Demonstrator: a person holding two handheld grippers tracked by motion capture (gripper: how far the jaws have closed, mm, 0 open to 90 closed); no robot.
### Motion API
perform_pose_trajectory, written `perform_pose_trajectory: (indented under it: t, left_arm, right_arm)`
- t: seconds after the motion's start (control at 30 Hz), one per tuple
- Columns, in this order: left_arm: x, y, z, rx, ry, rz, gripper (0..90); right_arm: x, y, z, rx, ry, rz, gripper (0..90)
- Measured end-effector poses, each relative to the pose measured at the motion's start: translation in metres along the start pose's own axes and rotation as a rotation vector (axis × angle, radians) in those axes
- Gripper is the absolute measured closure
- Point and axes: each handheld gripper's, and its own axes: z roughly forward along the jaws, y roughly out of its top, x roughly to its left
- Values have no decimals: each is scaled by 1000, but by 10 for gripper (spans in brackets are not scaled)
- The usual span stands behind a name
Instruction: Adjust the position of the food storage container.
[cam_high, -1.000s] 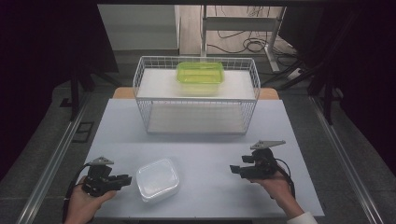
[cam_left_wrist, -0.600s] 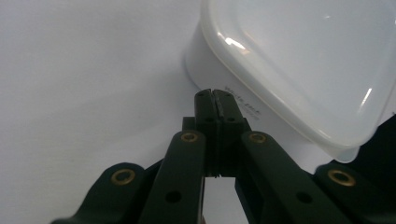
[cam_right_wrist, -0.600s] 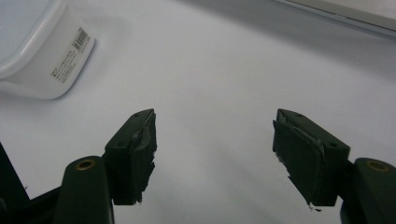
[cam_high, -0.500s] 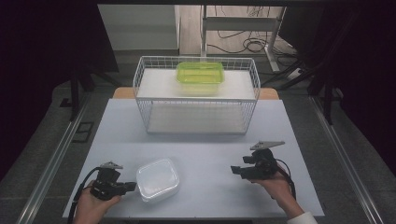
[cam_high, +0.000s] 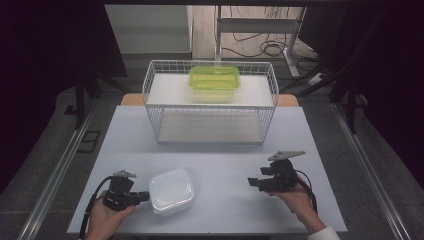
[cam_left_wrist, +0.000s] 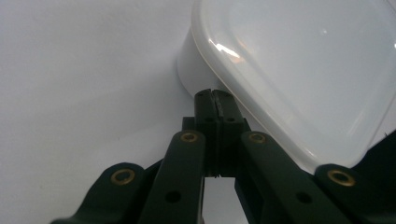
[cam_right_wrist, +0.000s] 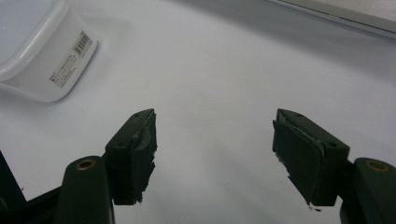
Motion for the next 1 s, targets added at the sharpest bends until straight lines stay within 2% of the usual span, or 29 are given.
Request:
perform_pose_trajectory:
  t: [0.2,0.3,0.9,0.97,1.0]
  left_arm:
    - [-5,9,7,-2,-3,2,900]
    - [-7,12,10,0,-18,2,899]
    - [-36,32,34,20,-65,48,899]
    - [-42,35,38,11,-71,40,899]
    - [-43,36,39,22,-72,57,899]
  right_arm:
    - [-1,0,1,6,-7,3,300]
    - [-2,-1,1,8,-8,5,300]
    - [-1,-1,0,13,-3,9,300]
    - [-1,-1,0,13,-3,10,300]
    - [-1,-1,-1,13,-3,10,300]
